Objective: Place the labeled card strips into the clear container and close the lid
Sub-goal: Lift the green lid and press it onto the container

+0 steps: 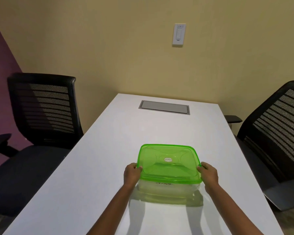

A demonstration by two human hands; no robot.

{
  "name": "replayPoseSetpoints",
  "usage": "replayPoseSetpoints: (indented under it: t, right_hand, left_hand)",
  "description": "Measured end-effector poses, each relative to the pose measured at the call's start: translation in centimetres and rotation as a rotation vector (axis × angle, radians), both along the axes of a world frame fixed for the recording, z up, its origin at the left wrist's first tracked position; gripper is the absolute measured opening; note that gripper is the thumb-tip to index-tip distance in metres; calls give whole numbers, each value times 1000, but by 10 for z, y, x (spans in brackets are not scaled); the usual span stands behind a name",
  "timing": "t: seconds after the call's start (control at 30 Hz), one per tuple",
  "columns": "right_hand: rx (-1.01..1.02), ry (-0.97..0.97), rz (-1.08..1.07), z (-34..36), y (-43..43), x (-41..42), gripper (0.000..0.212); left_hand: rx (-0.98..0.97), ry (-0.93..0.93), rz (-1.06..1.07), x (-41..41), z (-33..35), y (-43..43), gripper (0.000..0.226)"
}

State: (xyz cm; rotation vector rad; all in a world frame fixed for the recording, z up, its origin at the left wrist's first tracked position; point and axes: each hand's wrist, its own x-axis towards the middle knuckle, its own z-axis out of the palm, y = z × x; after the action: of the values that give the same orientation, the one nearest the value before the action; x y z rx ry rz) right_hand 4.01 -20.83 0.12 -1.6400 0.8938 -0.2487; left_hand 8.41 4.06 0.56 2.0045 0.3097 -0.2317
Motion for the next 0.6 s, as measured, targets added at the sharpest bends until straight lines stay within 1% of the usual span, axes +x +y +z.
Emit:
replayPoseSetpoints:
  t: [0.13,0.27,0.5,0.6]
  right_hand:
    - [-125,41,76,-7,2,-1,40]
    - [-155,43,88,-10,3,-2,38]
    - [-120,32,82,-13,5,-8,37]
    - [-98,58,72,-17,6,-13,40]
  left_hand:
    - [78,1,40,2,-4,-2,32]
    - [137,49,50,3,-9,0,38]
    - [30,78,86,0,-13,2,40]
    - [-8,86,88,-4,-15,5,41]
